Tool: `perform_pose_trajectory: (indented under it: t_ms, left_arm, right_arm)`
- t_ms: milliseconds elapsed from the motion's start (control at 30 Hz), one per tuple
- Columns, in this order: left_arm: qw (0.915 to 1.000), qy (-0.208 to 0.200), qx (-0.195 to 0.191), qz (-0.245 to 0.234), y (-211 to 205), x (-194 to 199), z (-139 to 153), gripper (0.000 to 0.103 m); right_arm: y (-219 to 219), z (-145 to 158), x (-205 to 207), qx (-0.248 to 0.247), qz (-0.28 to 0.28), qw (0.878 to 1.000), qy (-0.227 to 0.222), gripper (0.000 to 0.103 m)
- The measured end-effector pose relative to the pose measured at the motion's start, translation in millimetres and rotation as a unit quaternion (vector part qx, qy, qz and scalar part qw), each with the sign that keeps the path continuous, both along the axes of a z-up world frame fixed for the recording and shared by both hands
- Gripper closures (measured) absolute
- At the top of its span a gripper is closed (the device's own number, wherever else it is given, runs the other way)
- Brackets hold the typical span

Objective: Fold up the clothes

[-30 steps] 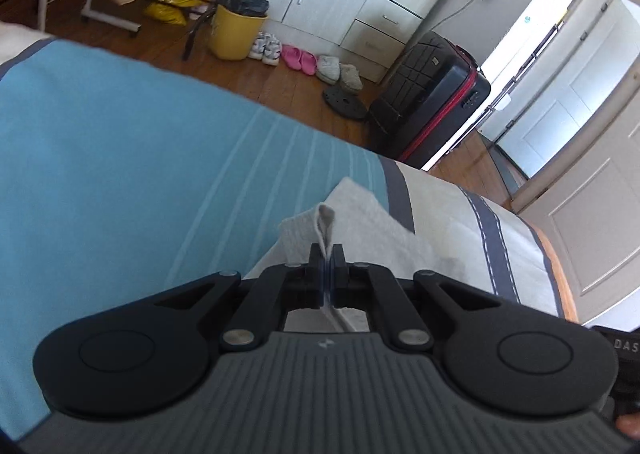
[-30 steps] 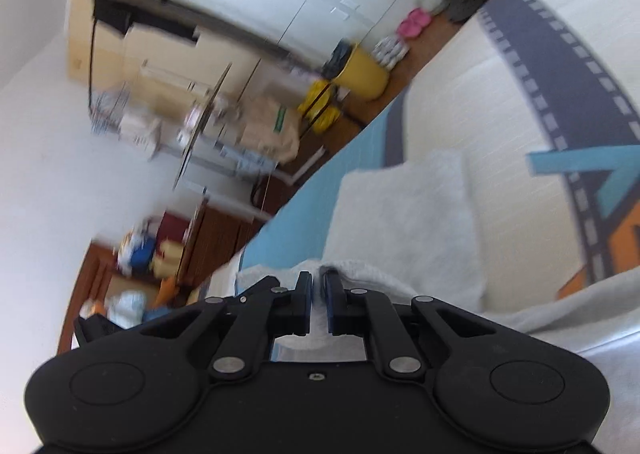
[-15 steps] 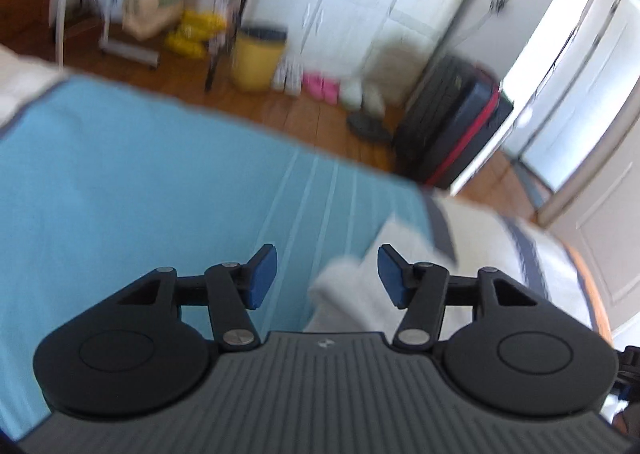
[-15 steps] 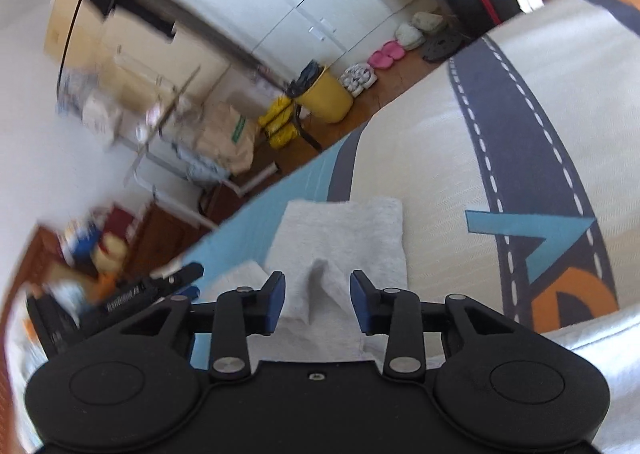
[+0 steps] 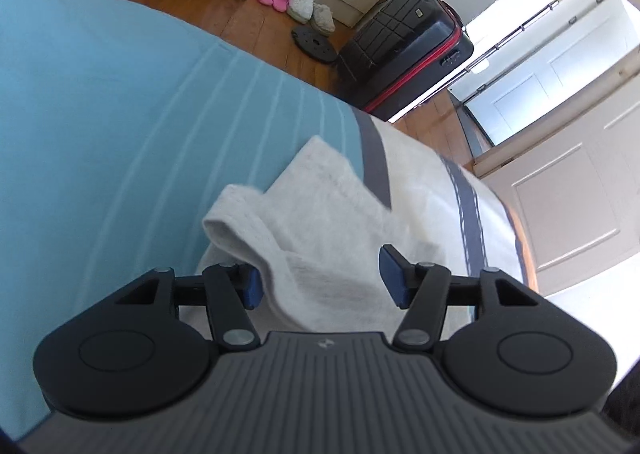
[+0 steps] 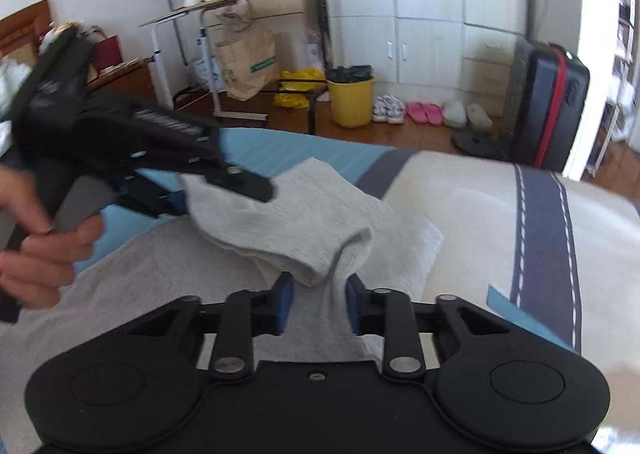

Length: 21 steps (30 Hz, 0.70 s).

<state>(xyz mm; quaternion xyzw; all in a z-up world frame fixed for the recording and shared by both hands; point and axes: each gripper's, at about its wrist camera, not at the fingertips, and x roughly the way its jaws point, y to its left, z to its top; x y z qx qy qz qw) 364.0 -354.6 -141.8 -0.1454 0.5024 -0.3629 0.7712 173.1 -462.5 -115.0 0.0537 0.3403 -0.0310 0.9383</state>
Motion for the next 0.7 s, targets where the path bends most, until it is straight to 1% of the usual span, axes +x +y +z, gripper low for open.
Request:
perform_pose_trajectory:
  t_ms: [67,133,233,267,300,333,400,500,567,600,633,667,700]
  left_arm:
    - [0.9999,-0.013,0.005,-0.001,-1.0,0.3,2.9,0.046]
    - [0.9996,-0.026,0.01,-0.002,-2.1,0.5,5.9,0.046]
    - [0.9988,-0.046,0.018,-0.004,-3.6,1.0,10.3,0.045]
    - [0.9984,-0.053,0.021,-0.005,-4.1,1.1,11.8,0.041]
    - [0.9979,-0.06,0.023,-0.006,-4.6,1.2,13.2,0.034]
    - [0.9975,-0.066,0.026,-0.006,-5.1,1.4,14.7,0.03]
    - [0.9963,-0.079,0.031,-0.007,-6.2,1.6,17.6,0.03]
    - [0.9943,-0.099,0.039,-0.009,-7.7,2.0,22.0,0.031]
    - [0.9918,-0.108,0.063,-0.027,-10.1,-0.7,13.1,0.034]
    - [0.9918,-0.102,0.066,-0.04,-7.8,-0.9,9.6,0.038]
    - [0.9914,-0.101,0.07,-0.045,-9.2,-0.6,7.4,0.047]
    - [0.9909,-0.101,0.074,-0.049,-10.8,-0.4,5.3,0.047]
    - [0.9904,-0.101,0.078,-0.053,-12.4,-0.1,3.2,0.047]
  right_arm:
    - [4.4,5.0,0.4,-0.031,-0.006,0.999,-0.017,0.08]
    - [0.5,6.2,4.6,-0.034,-0.026,0.999,-0.02,0.091]
    - [-19.6,2.2,10.5,-0.02,-0.089,0.996,-0.015,0.09]
    - [-27.7,0.3,12.4,-0.011,-0.114,0.993,-0.011,0.09]
    - [-36.5,-1.2,12.8,0.0,-0.14,0.99,-0.006,0.09]
    - [-45.8,-2.5,12.1,0.017,-0.16,0.987,-0.004,0.09]
    - [-65.0,-4.7,6.3,0.07,-0.182,0.981,-0.005,0.089]
    - [-95.3,-9.9,-4.8,0.184,-0.189,0.964,-0.02,0.083]
    - [-107.0,-14.4,-9.3,0.254,-0.182,0.949,-0.033,0.083]
    - [-108.7,-18.6,-9.2,0.278,-0.175,0.944,-0.033,0.083]
    - [-109.8,-22.6,-9.0,0.302,-0.167,0.938,-0.032,0.081]
    - [-105.9,-25.4,-8.2,0.314,-0.159,0.936,-0.024,0.08]
    - [-101.8,-26.1,-3.9,0.318,-0.152,0.936,-0.013,0.078]
